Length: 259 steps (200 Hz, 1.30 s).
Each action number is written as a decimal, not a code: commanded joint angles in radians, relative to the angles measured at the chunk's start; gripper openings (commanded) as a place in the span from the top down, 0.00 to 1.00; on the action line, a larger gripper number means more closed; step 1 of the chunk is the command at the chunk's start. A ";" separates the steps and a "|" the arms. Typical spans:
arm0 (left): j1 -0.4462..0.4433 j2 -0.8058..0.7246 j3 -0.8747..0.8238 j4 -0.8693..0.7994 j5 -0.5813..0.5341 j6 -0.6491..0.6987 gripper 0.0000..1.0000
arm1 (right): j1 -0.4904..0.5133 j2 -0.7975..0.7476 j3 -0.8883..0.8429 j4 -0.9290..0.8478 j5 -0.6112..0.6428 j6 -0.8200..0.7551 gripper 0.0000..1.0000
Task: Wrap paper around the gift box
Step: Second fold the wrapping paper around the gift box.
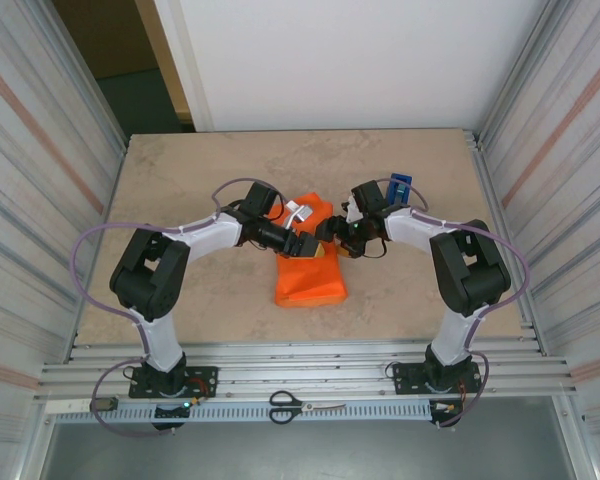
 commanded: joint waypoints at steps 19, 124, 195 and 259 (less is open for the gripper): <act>0.013 -0.041 -0.029 0.033 -0.057 -0.077 0.31 | -0.009 0.017 -0.077 -0.099 0.098 -0.022 0.31; 0.167 -0.240 -0.147 -0.030 -0.459 -0.282 0.13 | -0.001 0.008 -0.125 -0.056 0.088 -0.001 0.38; 0.148 -0.096 -0.078 -0.050 -0.437 -0.288 0.08 | 0.010 0.001 -0.143 -0.015 0.072 0.028 0.37; 0.125 -0.017 -0.063 -0.083 -0.440 -0.260 0.07 | 0.027 -0.004 -0.175 0.033 0.062 0.069 0.37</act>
